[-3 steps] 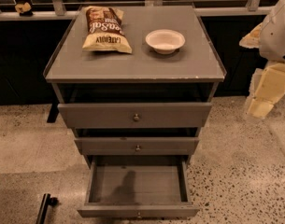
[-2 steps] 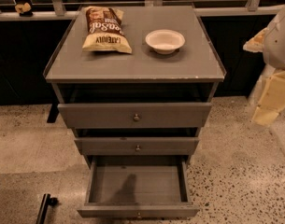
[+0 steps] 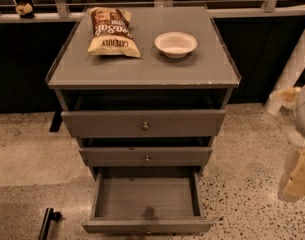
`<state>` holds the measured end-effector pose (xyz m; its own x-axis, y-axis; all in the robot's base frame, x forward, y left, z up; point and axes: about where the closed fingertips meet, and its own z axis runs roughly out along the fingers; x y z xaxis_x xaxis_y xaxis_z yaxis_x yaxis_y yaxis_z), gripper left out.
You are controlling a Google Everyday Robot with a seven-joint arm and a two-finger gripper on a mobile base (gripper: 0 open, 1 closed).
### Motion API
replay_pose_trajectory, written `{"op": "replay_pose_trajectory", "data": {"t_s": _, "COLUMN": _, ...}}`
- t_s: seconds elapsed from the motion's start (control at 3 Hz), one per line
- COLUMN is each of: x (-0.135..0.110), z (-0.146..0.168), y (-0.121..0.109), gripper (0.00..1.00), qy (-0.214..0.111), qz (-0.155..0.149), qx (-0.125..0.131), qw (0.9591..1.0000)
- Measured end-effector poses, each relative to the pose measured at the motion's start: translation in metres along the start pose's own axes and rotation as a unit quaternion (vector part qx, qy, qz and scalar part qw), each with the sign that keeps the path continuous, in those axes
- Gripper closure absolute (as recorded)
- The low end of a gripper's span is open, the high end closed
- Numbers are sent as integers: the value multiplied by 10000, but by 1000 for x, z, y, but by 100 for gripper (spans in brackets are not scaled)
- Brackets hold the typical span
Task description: Close bottom drawer
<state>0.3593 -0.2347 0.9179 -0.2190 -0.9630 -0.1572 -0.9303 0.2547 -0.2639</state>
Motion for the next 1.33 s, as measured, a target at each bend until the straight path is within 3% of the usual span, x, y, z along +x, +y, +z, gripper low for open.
{"op": "replay_pose_trajectory", "data": {"t_s": 0.33, "x": 66, "z": 71, "y": 37, "gripper": 0, "qy": -114, "qz": 275, "qx": -187, "qw": 9994}}
{"op": "replay_pose_trajectory", "data": {"t_s": 0.67, "x": 136, "z": 177, "y": 87, "gripper": 0, "qy": -319, "qz": 641, "qx": -682, "qw": 9951}}
{"op": "replay_pose_trajectory", "data": {"t_s": 1.33, "x": 224, "z": 318, "y": 95, "gripper": 0, "qy": -778, "qz": 1160, "qx": -489, "qw": 9890}}
